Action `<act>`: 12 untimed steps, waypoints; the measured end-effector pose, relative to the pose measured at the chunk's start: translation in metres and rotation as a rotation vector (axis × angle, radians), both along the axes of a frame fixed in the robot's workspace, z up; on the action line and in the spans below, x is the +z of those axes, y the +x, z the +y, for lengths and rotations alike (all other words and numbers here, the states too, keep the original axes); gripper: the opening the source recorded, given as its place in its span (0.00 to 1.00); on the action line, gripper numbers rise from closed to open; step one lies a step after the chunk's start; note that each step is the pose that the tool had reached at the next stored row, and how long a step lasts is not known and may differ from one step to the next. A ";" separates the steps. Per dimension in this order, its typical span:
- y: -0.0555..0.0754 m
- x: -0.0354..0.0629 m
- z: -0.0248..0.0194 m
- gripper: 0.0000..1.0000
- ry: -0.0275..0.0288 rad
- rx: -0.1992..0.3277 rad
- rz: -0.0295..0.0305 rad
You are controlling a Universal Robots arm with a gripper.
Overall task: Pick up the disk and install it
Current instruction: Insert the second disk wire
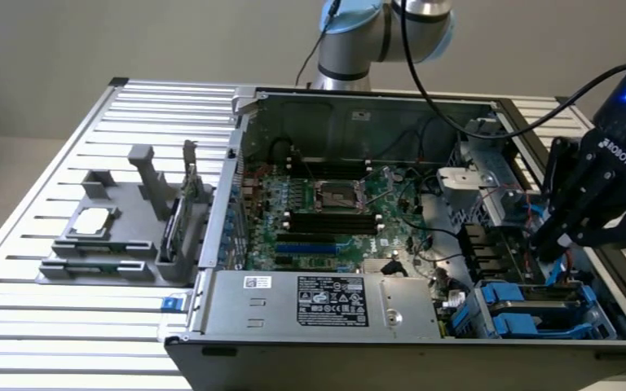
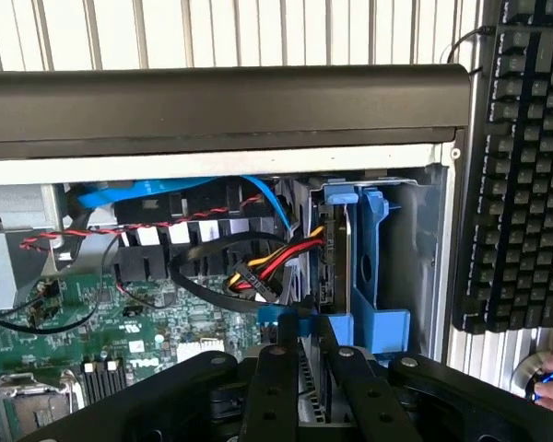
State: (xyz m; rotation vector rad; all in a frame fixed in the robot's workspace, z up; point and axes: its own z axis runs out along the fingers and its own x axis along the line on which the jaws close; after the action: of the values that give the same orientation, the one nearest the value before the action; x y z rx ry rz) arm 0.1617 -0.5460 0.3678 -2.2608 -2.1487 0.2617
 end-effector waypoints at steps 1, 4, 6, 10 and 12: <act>-0.001 -0.0002 -0.0007 0.20 0.0003 0.003 -0.0015; -0.003 -0.0007 -0.0026 0.18 0.0038 0.009 -0.0046; -0.007 -0.0008 -0.0037 0.16 0.0072 0.013 -0.0070; -0.010 -0.0011 -0.0048 0.16 0.0138 0.020 -0.0137; -0.010 -0.0015 -0.0048 0.16 0.0156 0.027 -0.0206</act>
State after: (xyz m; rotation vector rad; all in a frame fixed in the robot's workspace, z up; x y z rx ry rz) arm 0.1518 -0.5508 0.3663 -2.2377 -2.1845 0.2221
